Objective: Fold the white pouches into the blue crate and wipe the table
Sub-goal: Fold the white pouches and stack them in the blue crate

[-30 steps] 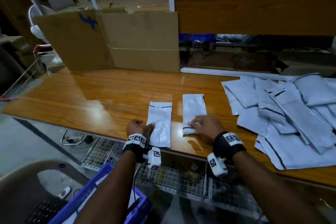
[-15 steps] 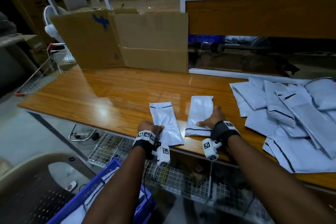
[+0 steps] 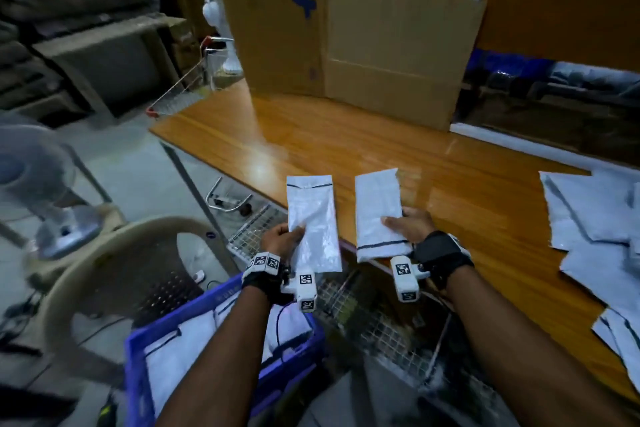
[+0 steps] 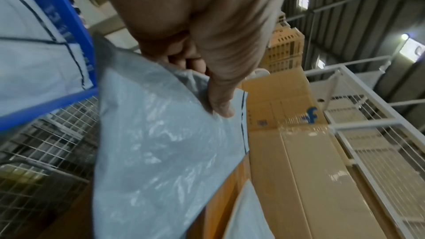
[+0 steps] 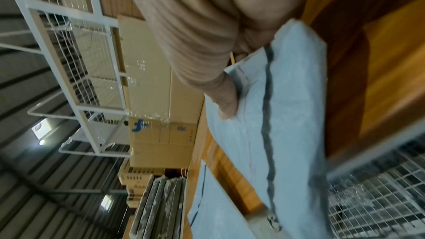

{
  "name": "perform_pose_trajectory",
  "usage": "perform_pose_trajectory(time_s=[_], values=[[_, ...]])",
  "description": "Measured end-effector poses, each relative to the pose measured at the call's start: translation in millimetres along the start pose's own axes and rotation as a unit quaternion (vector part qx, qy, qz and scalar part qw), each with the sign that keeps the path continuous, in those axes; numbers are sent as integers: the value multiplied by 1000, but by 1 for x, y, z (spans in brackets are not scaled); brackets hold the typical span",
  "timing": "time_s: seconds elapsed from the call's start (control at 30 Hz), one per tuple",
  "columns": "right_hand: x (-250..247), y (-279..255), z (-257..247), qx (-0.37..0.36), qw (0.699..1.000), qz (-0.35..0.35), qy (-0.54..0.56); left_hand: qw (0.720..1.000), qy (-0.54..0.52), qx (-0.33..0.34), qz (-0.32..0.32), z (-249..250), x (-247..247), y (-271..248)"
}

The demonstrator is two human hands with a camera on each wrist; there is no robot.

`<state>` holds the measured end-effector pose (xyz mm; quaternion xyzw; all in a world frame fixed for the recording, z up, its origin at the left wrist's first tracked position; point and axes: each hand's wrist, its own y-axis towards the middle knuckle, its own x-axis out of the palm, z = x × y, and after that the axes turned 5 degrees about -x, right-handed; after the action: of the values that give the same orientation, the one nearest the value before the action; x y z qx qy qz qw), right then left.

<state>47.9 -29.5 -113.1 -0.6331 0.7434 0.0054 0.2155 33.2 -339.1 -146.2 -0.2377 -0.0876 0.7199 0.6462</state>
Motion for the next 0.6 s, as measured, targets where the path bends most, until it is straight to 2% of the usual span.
perform_pose_trajectory(time_s=[0.07, 0.17, 0.23, 0.33, 0.47, 0.5, 0.6], values=[[28, -6, -15, -12, 999, -37, 6, 1000, -19, -18, -1, -43, -26, 38], [72, -14, -31, -40, 996, -77, -21, 998, -37, -33, 32, -66, -67, 36], [103, -18, -35, -54, 993, -101, -33, 996, -53, -52, 53, -66, -93, 13], [150, -30, -42, -70, 985, -146, -59, 993, -27, -86, 74, -96, -135, 6], [212, -35, -31, -65, 974, -208, -62, 984, -15, -133, 114, -135, -181, -3], [230, -34, -25, -62, 972, -217, -69, 985, -19, -133, 111, -167, -194, 15], [280, -32, -1, -57, 962, -248, -97, 976, 6, -184, 114, -197, -222, 7]])
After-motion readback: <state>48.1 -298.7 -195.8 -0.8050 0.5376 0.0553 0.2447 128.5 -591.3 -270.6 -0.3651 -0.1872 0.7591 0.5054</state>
